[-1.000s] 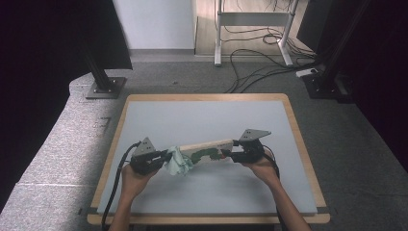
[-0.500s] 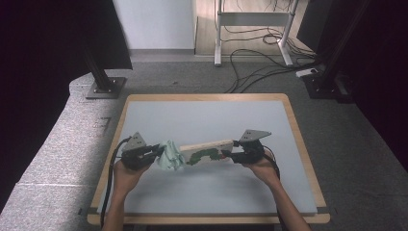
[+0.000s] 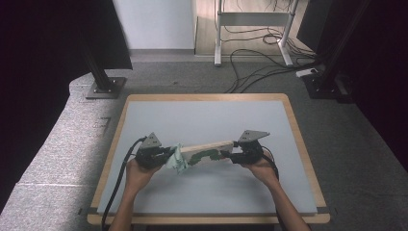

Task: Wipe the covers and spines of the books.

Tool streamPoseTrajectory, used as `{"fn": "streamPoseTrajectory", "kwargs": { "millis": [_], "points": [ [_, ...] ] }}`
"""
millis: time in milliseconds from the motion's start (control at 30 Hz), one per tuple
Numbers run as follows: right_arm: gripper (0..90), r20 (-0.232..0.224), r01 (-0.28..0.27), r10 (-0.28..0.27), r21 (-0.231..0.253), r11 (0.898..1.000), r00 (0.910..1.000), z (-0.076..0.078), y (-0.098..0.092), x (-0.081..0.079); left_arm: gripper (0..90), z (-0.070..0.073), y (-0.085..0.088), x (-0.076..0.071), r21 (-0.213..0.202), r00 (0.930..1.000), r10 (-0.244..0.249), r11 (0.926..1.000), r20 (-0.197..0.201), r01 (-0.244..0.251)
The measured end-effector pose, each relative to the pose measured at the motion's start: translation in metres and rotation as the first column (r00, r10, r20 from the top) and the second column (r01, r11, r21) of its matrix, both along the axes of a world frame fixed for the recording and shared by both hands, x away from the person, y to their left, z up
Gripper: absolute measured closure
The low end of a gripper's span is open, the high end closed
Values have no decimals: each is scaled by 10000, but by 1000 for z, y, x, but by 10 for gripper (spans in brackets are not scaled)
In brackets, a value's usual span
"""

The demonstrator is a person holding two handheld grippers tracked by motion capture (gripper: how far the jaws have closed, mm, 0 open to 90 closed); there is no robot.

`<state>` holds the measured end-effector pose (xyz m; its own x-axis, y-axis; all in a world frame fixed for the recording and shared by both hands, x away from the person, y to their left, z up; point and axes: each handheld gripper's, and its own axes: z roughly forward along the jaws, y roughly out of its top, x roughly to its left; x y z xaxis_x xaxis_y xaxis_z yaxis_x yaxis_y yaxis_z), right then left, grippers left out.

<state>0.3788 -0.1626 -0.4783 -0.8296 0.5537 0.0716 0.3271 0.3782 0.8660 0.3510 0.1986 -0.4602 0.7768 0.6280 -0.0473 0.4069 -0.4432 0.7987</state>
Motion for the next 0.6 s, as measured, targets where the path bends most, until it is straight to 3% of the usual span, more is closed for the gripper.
{"fn": "streamPoseTrajectory", "kwargs": {
  "millis": [333, 600],
  "points": [
    [462, -7, 81, -81, -108, 9999, 10000, 0, 3, 1, 808, -32, -4, 3, 460, 9980, 224, 9987, -585, -198],
    [464, -9, 146, -146, -84, 9999, 9999, -1, 4, 1, 809, -50, -3, 4, 386, 9949, 324, 9988, -957, -288]
  ]
}}
